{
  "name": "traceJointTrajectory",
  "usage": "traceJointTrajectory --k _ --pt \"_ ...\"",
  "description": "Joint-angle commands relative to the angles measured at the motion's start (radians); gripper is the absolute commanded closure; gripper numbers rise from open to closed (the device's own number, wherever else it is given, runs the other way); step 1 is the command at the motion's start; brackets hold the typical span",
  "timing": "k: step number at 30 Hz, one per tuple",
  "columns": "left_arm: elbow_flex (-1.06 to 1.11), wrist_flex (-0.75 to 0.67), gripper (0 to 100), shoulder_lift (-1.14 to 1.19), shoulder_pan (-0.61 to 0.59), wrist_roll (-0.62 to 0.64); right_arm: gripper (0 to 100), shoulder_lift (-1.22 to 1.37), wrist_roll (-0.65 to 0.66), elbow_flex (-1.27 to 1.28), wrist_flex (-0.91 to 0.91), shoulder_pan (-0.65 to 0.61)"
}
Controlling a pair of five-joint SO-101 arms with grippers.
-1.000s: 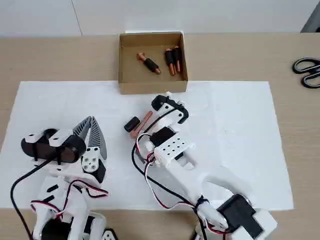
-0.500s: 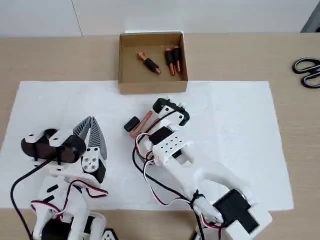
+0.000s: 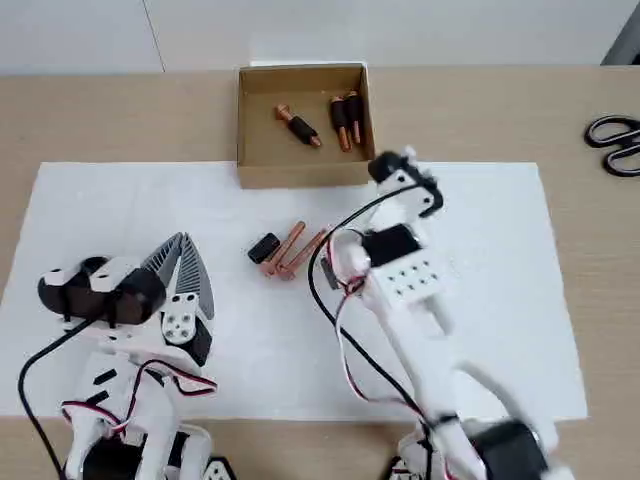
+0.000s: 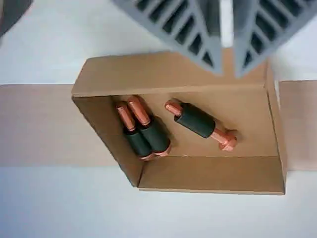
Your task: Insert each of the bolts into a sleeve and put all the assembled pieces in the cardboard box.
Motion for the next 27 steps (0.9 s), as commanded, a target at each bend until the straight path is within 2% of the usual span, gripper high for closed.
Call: traceJointTrajectory --k 1,6,13,17,20,27 --pt "0.002 0.005 99 -0.008 -0.005 0.038 99.6 -0.226 0.064 -0.048 0.004 0.01" --pt "-0.001 0.005 99 -0.008 -0.002 0.054 99.5 -0.503 0.242 0.005 -0.039 0.064" --pt "-0.004 0.0 99 -0.003 0.005 0.121 99.5 -0.736 0.522 0.445 -0.446 0.36" --pt "-0.005 0.003 99 -0.002 0.087 0.089 99.6 -0.76 0.717 0.66 -0.682 0.414" --pt "-0.005 -0.002 99 -0.002 0.114 0.044 99.6 -0.76 0.718 0.701 -0.734 0.412" --pt "-0.048 -0.064 99 0.044 0.117 -0.041 99.6 -0.754 0.715 0.769 -0.72 0.418"
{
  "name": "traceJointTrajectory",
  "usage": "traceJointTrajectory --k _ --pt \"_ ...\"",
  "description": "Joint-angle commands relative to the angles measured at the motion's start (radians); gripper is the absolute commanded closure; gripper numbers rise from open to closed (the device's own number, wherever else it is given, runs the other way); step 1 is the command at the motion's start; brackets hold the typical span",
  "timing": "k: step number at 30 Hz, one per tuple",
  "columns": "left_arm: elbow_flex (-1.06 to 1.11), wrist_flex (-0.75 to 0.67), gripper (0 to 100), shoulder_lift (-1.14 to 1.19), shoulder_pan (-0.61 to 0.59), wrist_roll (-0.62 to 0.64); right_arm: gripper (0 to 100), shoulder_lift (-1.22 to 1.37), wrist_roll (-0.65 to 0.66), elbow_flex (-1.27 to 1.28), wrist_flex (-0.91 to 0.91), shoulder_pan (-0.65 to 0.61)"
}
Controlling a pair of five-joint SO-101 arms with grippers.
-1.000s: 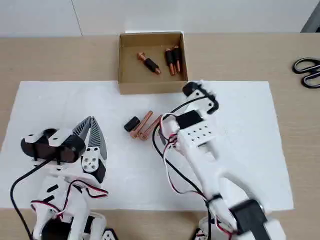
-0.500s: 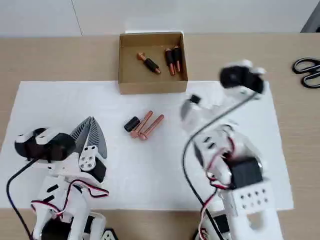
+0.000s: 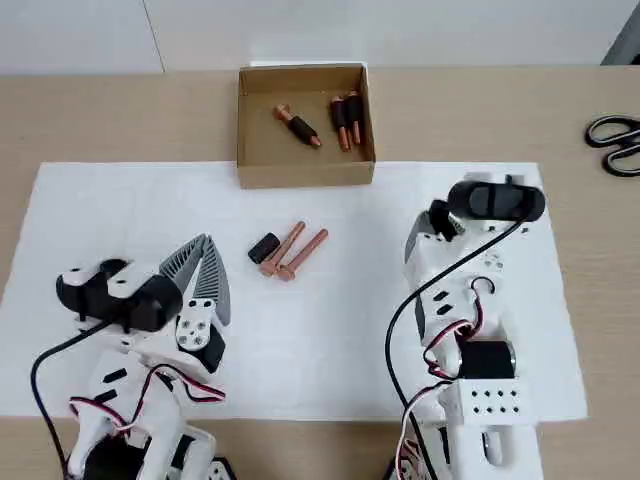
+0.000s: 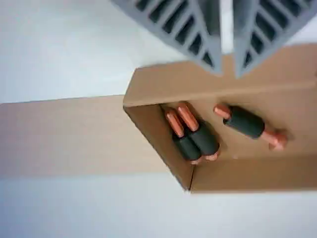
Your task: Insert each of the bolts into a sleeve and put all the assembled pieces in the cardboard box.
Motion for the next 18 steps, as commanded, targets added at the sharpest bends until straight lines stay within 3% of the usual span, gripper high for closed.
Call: traceJointTrajectory --k 1,5,9,13,18 --pt "-0.068 -0.038 99 0.08 0.008 -0.012 99.6 -0.021 0.021 0.034 -0.025 0.005" --pt "-0.228 -0.035 99 0.282 0.008 0.071 99.6 -0.027 0.071 0.114 -0.044 0.005" --pt "-0.44 -0.017 99 0.559 0.008 0.095 99.6 -0.027 0.072 0.198 -0.173 0.041" --pt "-0.653 0.129 99 0.861 0.063 0.092 99.6 -0.027 0.078 0.276 -0.302 0.071" --pt "-0.868 0.381 99 1.2 0.253 0.091 99.6 -0.028 0.078 0.358 -0.481 0.105"
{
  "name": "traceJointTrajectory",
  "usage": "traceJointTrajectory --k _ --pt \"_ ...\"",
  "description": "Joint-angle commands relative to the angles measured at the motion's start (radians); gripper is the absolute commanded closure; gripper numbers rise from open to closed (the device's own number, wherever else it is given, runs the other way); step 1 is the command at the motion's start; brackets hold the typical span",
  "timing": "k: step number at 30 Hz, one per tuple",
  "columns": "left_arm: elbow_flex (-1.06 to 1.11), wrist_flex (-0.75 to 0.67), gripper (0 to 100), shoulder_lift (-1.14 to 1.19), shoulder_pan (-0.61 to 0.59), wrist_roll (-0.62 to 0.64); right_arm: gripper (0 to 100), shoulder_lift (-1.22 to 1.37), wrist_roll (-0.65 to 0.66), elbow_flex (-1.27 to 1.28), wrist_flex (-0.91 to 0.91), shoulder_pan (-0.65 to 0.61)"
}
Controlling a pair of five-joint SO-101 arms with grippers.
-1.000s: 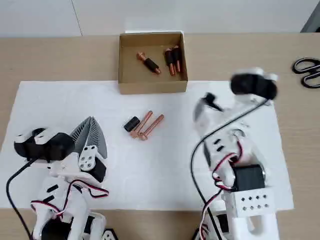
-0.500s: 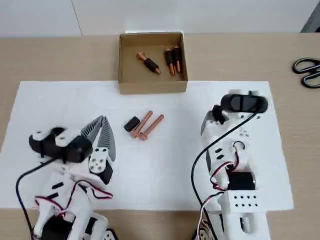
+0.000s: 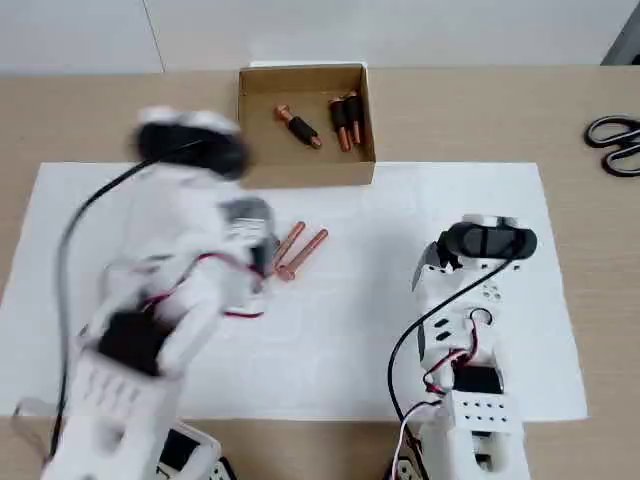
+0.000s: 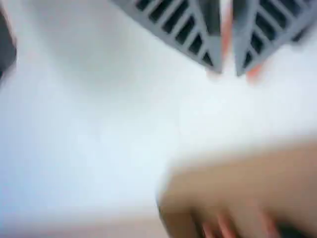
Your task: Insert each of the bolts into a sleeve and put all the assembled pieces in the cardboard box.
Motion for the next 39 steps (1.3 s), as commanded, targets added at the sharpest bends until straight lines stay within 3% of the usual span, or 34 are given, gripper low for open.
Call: traceJointTrajectory --k 1,9,15,19,25,32,39 --pt "-0.176 0.146 99 0.232 0.12 0.002 99.6 -0.028 0.008 0.031 -0.147 0.021" --pt "-0.426 0.213 99 0.413 0.098 0.005 99.6 -0.028 0.012 0.089 -0.223 -0.03" --pt "-0.426 0.356 99 0.428 0.08 0.002 99.6 -0.028 0.206 0.089 -0.228 -0.119" --pt "-0.427 0.453 99 0.505 0.08 -0.002 99.6 -0.028 0.255 0.089 -0.229 -0.142" --pt "-0.456 0.491 99 0.732 0.078 -0.107 99.6 -0.028 0.253 0.089 -0.223 -0.137" --pt "-0.696 0.574 99 0.959 0.072 -0.338 99.6 -0.022 0.253 0.089 -0.223 -0.134" --pt "-0.865 0.552 99 1.071 0.014 -0.42 99.6 -0.021 0.253 0.089 -0.223 -0.005"
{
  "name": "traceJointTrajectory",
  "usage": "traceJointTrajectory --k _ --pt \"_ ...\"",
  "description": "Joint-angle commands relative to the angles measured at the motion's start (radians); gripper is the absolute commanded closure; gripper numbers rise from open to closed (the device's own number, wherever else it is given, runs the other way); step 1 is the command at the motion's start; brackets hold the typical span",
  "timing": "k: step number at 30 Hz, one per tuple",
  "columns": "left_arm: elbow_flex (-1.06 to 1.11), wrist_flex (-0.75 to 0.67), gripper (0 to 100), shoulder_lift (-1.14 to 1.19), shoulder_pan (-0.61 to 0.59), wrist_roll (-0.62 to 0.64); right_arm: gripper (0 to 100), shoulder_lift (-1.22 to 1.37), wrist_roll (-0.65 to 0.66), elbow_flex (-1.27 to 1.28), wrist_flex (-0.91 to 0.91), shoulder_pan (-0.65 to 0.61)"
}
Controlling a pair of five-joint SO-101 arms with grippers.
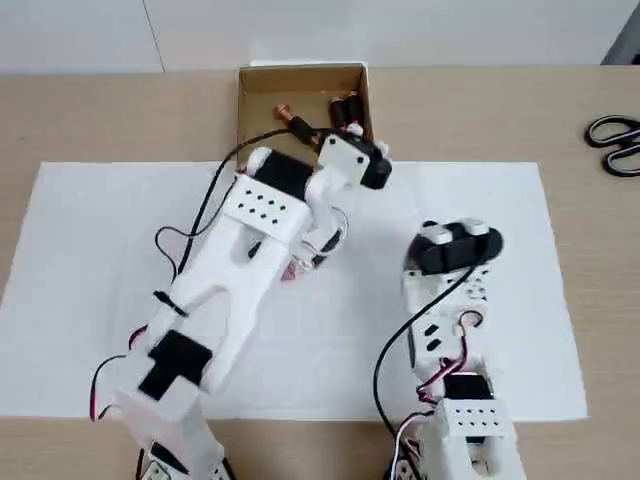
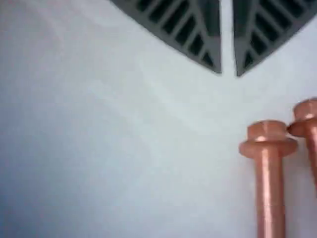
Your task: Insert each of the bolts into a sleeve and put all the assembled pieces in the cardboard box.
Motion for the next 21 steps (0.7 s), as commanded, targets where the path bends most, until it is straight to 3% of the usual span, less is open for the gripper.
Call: traceJointTrajectory --k 1,8,14,21 --pt "-0.091 -0.002 99 0.041 -0.029 -0.014 99.6 -0.012 0.009 0.008 -0.021 0.053" --pt "-0.134 -0.008 99 0.221 -0.031 -0.1 99.6 -0.019 0.008 0.008 -0.024 0.137" --pt "-0.317 0.018 99 0.296 -0.029 -0.097 99.6 -0.019 0.008 0.008 -0.021 0.147" --pt "-0.311 0.018 94 0.338 -0.031 -0.086 99.6 -0.013 0.008 0.008 -0.021 0.15"
